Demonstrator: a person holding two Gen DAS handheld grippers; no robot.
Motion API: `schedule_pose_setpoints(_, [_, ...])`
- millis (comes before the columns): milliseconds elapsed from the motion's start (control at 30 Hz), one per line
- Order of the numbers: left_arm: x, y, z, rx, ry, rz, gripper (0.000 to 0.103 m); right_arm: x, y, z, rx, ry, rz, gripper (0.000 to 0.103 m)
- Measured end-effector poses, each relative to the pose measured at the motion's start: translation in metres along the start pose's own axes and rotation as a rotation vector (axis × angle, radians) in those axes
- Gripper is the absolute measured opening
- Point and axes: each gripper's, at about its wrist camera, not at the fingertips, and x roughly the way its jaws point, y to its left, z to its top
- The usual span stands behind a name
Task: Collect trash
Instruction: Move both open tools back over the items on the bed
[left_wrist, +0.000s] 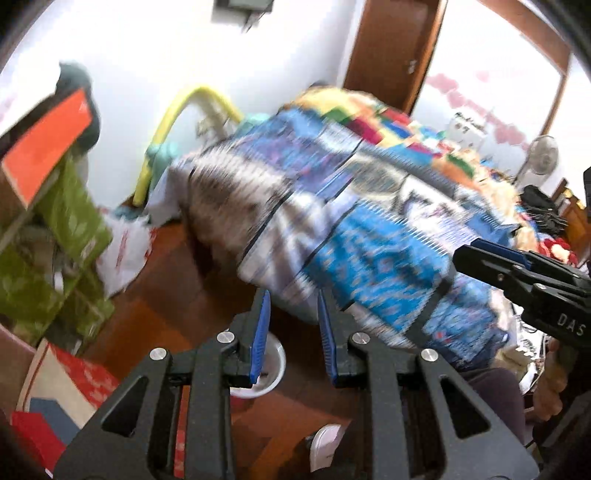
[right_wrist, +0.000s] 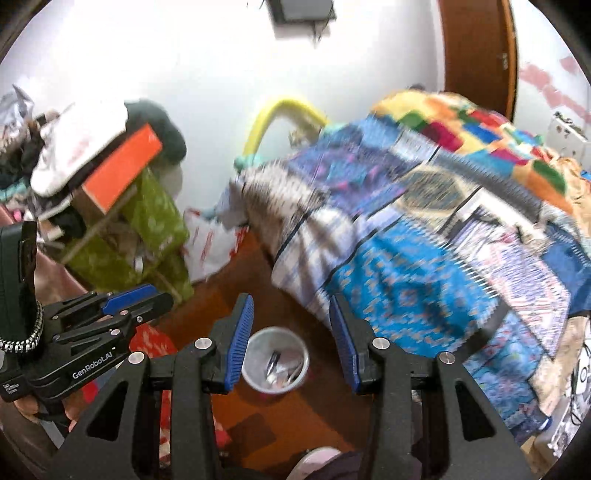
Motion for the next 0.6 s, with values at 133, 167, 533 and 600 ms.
schedule_pose_setpoints(133, [-0.022, -0.041, 0.014, 0.055, -0.071, -0.034, 0.024, -0.041, -0.013, 0.002, -0.014, -0.093, -0.046, 0.039])
schedule_pose_setpoints(167, [-0.026, -0.050, 0.018, 0.069, -0.085, -0.041, 0.024, -0.051, -0.017, 0.002, -0.014, -0.113, -0.052, 0.039])
schedule_pose_setpoints(533, [-0.034, -0.144, 0.050, 0.181, -0.169, -0.124, 0.031, -0.128, -0.078, 0.004, 0.014, -0.279, -0.167, 0.040])
schedule_pose_setpoints(600, [-0.028, -0.161, 0.057, 0.198, -0.173, -0.139, 0.037, -0.136, -0.093, 0.003, 0.032, -0.294, -0.193, 0.047])
